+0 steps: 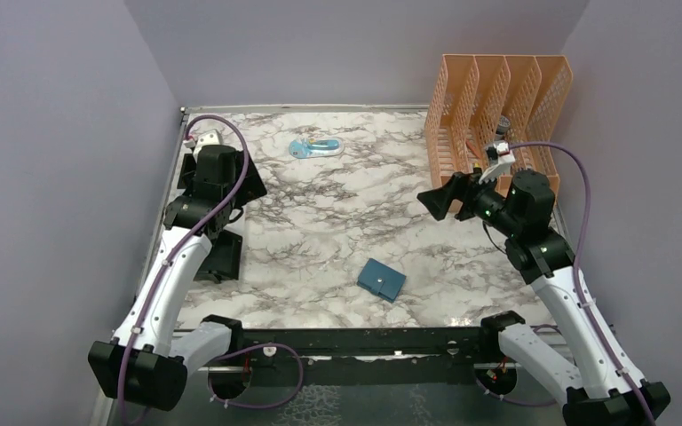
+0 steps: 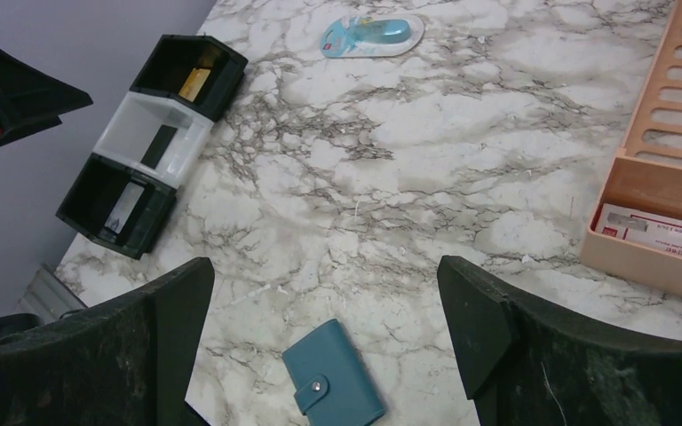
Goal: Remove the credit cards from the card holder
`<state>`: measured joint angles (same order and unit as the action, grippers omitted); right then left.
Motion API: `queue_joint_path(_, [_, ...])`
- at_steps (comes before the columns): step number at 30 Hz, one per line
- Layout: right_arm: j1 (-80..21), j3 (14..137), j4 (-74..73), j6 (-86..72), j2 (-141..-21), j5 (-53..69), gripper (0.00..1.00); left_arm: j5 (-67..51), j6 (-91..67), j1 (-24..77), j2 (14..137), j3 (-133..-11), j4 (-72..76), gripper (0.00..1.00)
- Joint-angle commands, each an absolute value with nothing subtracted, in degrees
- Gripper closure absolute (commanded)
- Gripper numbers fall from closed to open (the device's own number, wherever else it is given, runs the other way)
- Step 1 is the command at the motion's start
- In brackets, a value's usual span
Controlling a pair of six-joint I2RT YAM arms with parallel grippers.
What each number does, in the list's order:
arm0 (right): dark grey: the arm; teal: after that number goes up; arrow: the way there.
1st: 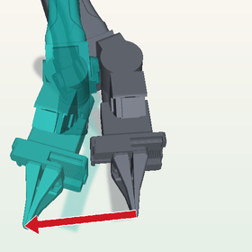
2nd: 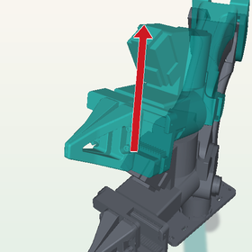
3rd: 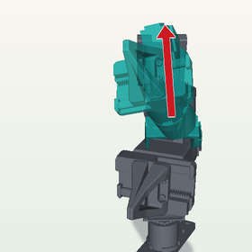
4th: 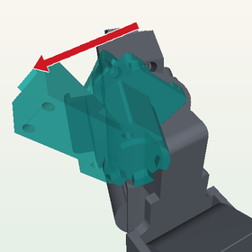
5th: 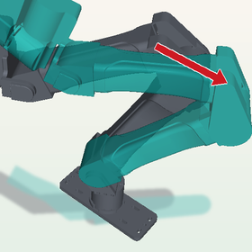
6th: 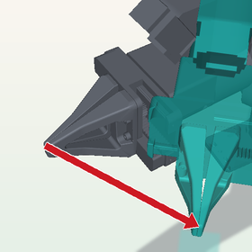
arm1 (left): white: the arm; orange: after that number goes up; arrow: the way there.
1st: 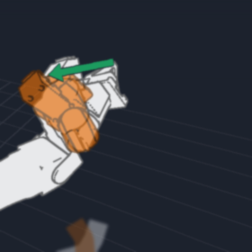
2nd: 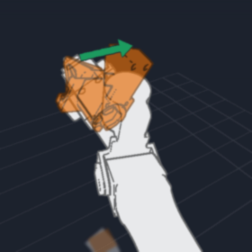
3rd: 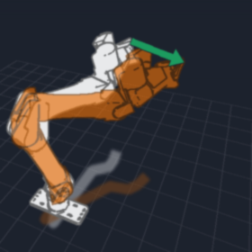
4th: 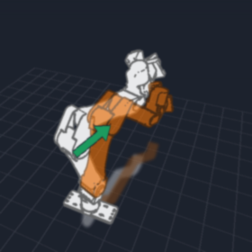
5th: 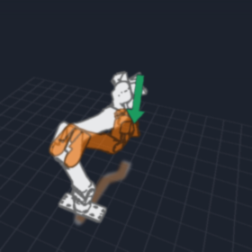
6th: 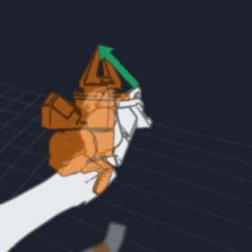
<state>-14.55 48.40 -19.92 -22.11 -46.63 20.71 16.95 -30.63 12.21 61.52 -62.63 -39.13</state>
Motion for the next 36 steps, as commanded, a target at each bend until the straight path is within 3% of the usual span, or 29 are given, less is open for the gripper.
queue_joint_path(1, [-14.2,49.5,-20.3,-23.4,-44.5,22.0,0.01,17.8,-34.7,11.6,58.3,-61.4,-40.0,0.01])
queue_joint_path(13, [-14.1,47.2,-20.0,-19.6,-43.3,24.8,0.01,16.2,-45.9,11.3,54.5,-54.5,-40.4,0.01])
queue_joint_path(19, [-14.1,48.7,-23.1,-19.4,-46.4,22.7,0.01,21.1,-54.8,11.2,52.4,-49.3,-41.2,0.12])
queue_joint_path(36, [-14.1,48.3,-27.2,-20.9,-50.9,19.7,0.01,34.9,-62.6,9.0,60.1,-48.4,-45.6,0.19])
